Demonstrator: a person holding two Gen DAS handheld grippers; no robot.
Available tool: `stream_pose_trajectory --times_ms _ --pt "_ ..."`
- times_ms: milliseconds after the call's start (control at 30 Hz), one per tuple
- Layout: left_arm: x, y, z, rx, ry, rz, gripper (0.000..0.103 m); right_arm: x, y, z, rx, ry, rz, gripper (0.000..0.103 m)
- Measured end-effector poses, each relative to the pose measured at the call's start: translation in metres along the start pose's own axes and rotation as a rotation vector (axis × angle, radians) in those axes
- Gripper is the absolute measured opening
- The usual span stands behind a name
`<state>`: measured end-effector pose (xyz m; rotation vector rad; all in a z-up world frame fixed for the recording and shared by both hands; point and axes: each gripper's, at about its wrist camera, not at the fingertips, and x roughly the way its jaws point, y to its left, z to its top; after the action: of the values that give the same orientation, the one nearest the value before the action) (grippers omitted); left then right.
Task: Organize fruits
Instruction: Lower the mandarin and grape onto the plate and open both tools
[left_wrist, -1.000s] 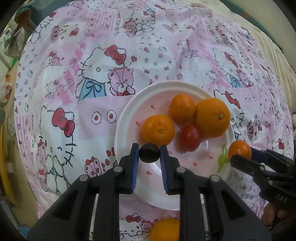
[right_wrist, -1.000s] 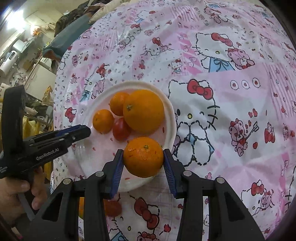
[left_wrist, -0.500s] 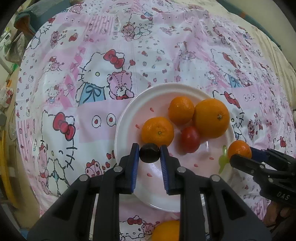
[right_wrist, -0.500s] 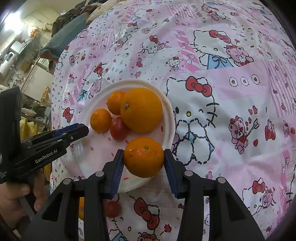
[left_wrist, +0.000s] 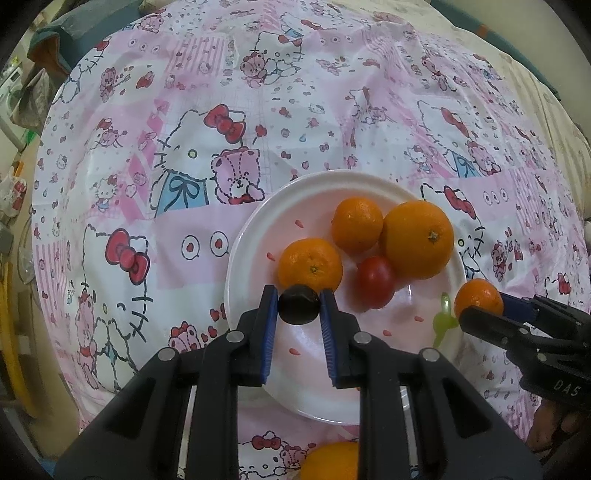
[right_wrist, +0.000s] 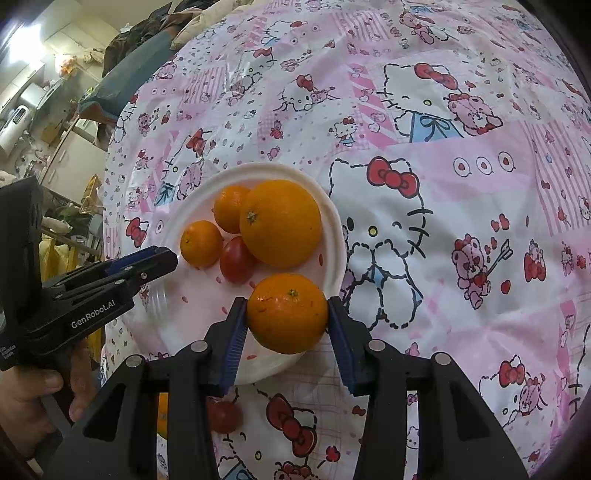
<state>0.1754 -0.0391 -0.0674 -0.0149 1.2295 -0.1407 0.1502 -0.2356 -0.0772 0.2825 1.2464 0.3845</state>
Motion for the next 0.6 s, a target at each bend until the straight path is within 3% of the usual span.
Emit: stream_pose_trajectory --times_ms 167,267,367,600 --pt "0.001 0.001 0.000 -0.005 0.006 -0.004 0.022 -0.002 -0.002 0.001 0.009 -0.006 0.001 0.049" --pt "0.000 0.001 0.001 -0.011 0.005 -0.005 0.040 -0.007 -0.005 0.003 0.017 -0.027 0.016 0.062" --pt "-0.003 0.002 0.001 -0.014 -0.001 -0.003 0.042 -0.014 -0.007 0.005 0.023 -0.050 0.018 0.063" --pt "-0.017 0.010 0.001 -0.042 -0.050 -0.020 0.067 -0.028 -0.013 0.009 0.052 -0.093 0.024 0.074"
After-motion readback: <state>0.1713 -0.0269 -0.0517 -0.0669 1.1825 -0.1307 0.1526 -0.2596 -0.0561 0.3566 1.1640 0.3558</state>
